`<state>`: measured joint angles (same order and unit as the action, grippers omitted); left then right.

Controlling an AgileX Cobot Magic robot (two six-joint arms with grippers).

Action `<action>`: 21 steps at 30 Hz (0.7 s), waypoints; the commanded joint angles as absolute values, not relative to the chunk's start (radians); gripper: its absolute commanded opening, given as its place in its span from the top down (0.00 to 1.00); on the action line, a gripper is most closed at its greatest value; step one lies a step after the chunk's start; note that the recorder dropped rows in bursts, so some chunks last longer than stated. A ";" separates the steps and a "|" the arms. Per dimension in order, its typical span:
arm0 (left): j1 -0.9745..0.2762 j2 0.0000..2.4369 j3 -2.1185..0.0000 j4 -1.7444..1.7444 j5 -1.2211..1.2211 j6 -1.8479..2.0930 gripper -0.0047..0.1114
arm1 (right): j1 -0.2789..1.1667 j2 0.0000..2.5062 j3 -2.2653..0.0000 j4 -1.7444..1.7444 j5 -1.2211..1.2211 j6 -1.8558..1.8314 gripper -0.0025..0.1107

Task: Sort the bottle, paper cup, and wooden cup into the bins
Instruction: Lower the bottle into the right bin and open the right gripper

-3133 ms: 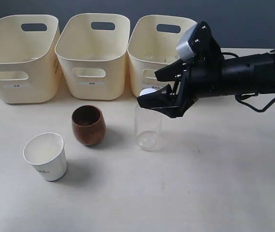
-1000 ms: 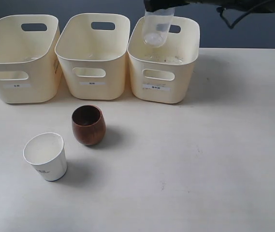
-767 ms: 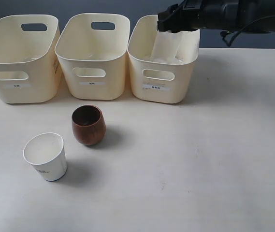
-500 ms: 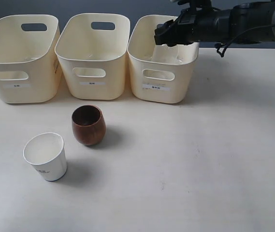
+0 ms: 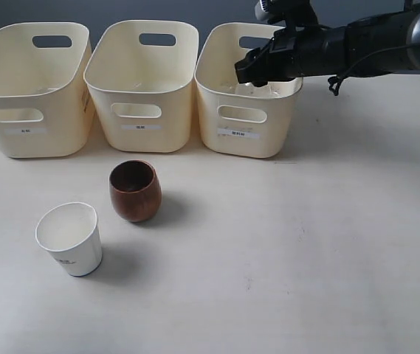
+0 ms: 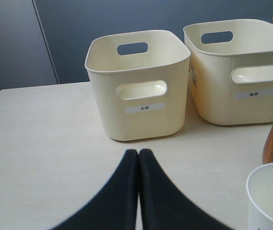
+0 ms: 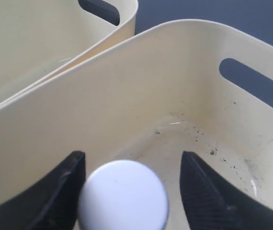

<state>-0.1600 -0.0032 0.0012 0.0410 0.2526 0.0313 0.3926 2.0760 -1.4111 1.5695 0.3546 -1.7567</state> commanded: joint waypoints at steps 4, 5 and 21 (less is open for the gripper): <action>-0.163 0.000 0.000 0.043 0.239 0.028 0.96 | 0.390 2.052 -1.421 1.551 0.385 -1.749 0.47; -0.163 0.000 0.000 0.043 0.239 0.028 0.96 | 0.390 2.040 -1.421 1.551 0.385 -1.749 0.47; -0.163 0.000 0.000 0.043 0.239 0.028 0.96 | 0.458 1.744 -1.421 1.212 0.704 -1.593 0.47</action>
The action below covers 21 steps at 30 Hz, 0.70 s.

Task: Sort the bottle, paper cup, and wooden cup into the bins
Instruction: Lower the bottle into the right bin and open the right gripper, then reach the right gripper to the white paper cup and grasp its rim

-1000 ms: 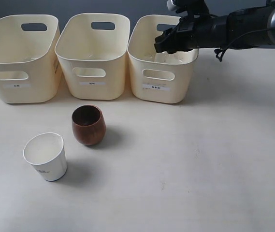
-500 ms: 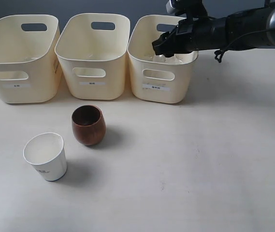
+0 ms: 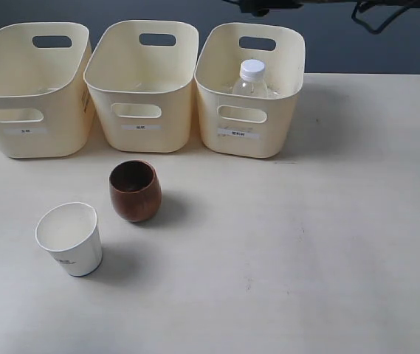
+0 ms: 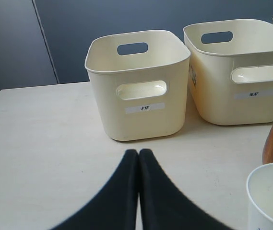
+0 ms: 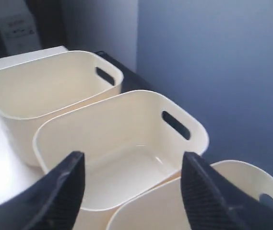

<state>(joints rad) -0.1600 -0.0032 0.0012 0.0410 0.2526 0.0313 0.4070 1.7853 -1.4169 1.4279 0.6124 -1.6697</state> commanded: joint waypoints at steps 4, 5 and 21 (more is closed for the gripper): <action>-0.163 0.000 0.000 0.043 0.239 0.028 0.96 | 0.547 1.742 -1.421 1.058 0.794 -1.561 0.47; -0.163 0.000 0.000 0.043 0.239 0.028 0.96 | 0.567 1.742 -1.421 1.036 0.808 -1.552 0.47; -0.163 0.000 0.000 0.043 0.239 0.028 0.96 | 0.914 1.887 -1.421 0.828 0.778 -1.489 0.47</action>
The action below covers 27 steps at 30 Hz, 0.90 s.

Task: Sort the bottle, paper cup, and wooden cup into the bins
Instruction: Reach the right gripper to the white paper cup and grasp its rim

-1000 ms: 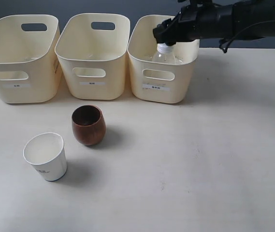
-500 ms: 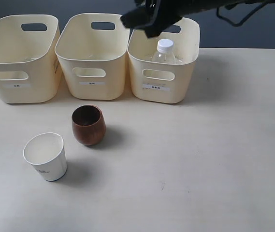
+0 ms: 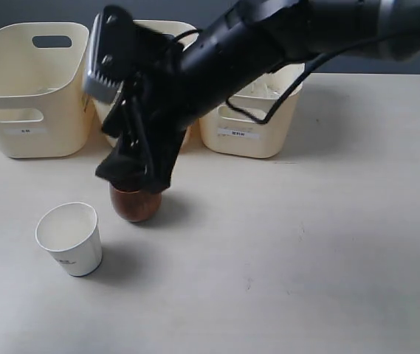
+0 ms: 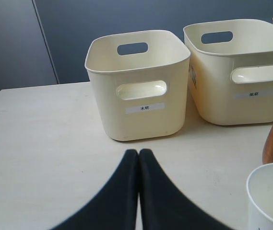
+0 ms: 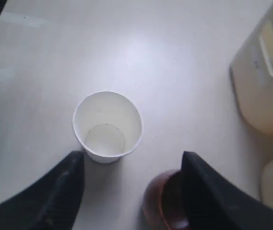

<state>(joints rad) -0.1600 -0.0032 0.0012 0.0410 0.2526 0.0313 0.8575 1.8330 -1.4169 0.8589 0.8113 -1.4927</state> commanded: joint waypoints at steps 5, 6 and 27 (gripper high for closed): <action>-0.163 0.000 0.000 0.043 0.239 0.028 0.96 | 0.968 1.953 -1.421 0.792 0.716 -1.491 0.47; -0.163 0.000 0.000 0.043 0.239 0.028 0.96 | 0.981 1.962 -1.421 0.784 0.704 -1.491 0.47; -0.163 0.000 0.000 0.043 0.239 0.028 0.96 | 1.068 2.070 -1.421 0.776 0.588 -1.525 0.48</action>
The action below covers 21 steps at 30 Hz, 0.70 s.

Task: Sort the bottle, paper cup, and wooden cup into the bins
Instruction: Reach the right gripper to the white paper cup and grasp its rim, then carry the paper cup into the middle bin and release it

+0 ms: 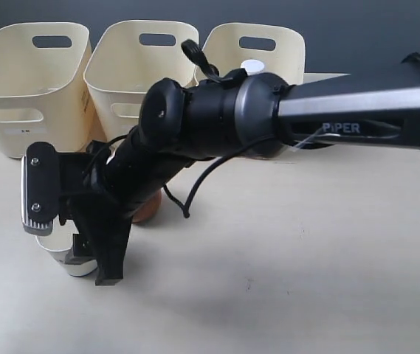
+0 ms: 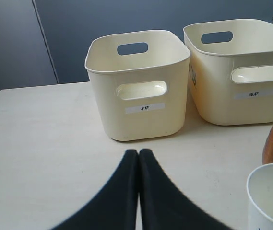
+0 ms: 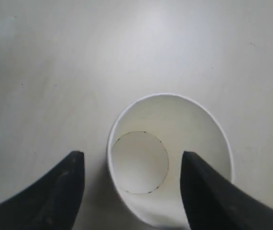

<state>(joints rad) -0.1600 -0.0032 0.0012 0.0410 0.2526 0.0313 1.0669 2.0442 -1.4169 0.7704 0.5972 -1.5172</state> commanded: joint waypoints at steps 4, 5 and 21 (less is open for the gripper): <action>-0.163 0.000 0.000 0.043 0.239 0.028 0.96 | 1.068 2.077 -1.421 0.776 0.577 -1.525 0.65; -0.163 0.000 0.000 0.043 0.239 0.028 0.96 | 1.068 2.076 -1.421 0.776 0.569 -1.525 0.74; -0.163 0.000 0.000 0.043 0.239 0.028 0.96 | 1.038 1.888 -1.613 0.654 0.577 -1.376 0.98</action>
<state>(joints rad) -0.1600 -0.0032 0.0012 0.0410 0.2526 0.0313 1.0640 1.9399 -1.5711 0.6834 0.5985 -1.4318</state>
